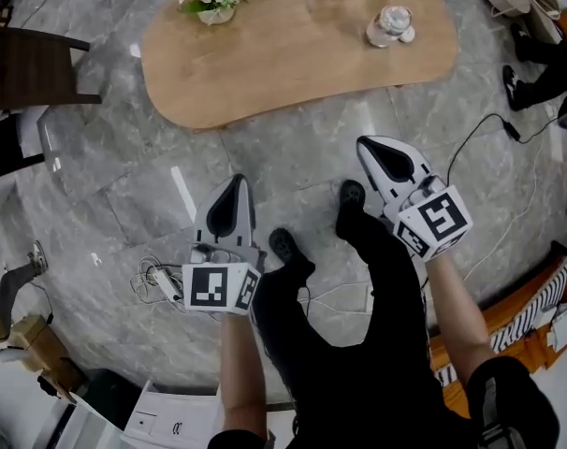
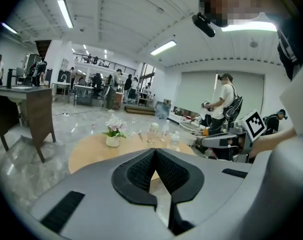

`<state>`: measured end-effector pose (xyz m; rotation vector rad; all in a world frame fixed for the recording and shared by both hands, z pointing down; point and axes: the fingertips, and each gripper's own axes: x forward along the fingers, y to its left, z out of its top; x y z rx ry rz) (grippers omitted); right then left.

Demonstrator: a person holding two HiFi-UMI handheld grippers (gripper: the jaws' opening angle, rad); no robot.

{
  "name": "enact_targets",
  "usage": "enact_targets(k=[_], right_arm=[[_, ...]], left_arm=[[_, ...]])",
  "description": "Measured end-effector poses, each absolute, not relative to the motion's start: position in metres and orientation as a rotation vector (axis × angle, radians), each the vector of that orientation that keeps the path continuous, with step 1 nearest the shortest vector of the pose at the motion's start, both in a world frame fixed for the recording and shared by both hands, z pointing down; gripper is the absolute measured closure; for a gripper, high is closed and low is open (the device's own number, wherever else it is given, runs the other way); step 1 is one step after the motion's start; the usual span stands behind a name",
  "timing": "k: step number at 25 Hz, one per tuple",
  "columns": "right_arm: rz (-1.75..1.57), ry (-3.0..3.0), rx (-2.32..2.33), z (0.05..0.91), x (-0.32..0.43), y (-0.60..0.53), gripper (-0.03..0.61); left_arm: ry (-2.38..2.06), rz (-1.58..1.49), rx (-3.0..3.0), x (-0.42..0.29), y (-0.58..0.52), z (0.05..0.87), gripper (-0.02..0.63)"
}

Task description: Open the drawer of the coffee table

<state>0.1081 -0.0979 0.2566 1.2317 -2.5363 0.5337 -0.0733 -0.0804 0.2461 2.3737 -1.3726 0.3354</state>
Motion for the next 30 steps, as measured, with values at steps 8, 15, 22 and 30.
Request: enact_targets(k=[8, 15, 22, 30], right_arm=[[0.433, -2.534, 1.191, 0.417, 0.101, -0.111, 0.565], [0.459, -2.555, 1.117, 0.506, 0.084, -0.124, 0.565], [0.320, -2.623, 1.068, 0.547, 0.073, -0.141, 0.565], [0.200, -2.636, 1.080, 0.579, 0.066, -0.153, 0.565]], left_arm=[[-1.392, 0.344, 2.378, -0.099, -0.092, 0.415, 0.601], [-1.368, 0.326, 2.412, -0.128, -0.117, 0.521, 0.601], [-1.320, 0.314, 2.531, -0.136, -0.142, 0.581, 0.601], [-1.193, 0.423, 2.669, -0.156, -0.145, 0.629, 0.601]])
